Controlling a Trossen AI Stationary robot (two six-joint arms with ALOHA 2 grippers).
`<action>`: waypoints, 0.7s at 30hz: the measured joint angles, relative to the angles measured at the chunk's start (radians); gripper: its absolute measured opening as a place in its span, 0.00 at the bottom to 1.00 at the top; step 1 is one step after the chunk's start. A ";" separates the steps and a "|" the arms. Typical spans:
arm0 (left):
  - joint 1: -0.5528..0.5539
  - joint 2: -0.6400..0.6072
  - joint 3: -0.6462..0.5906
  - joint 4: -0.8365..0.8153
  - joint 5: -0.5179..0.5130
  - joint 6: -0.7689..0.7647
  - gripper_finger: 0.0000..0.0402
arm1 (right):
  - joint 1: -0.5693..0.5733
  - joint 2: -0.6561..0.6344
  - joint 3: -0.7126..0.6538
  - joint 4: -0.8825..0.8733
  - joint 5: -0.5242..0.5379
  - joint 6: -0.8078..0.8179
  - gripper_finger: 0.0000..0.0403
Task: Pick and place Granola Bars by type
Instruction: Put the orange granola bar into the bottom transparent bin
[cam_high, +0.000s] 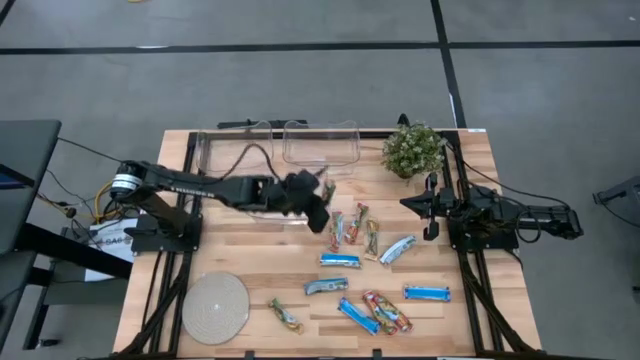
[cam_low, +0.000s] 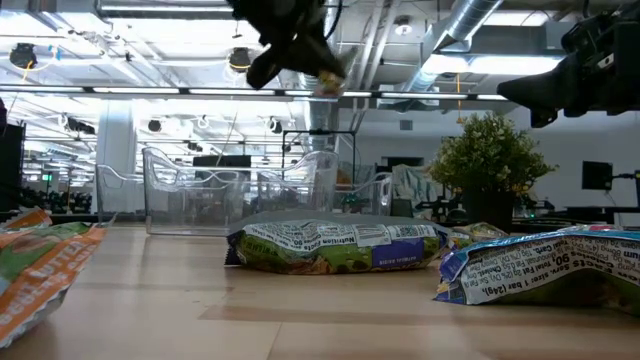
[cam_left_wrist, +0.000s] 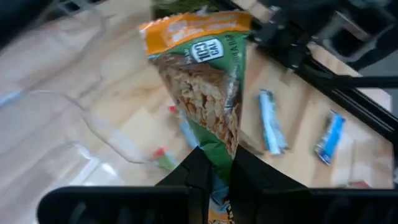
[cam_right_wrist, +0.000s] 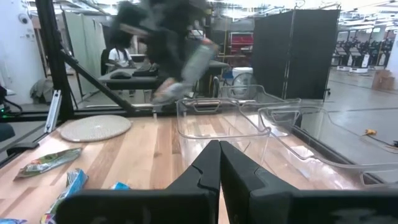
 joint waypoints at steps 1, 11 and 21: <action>0.024 -0.004 0.000 -0.027 0.010 0.000 0.07 | 0.000 0.000 0.000 0.000 0.000 0.000 0.00; 0.215 -0.044 0.000 -0.319 0.081 0.037 0.07 | 0.000 0.001 0.000 0.000 0.000 0.000 0.00; 0.298 -0.070 0.000 -0.551 0.163 0.069 0.07 | 0.000 0.001 0.000 -0.003 0.000 0.000 0.00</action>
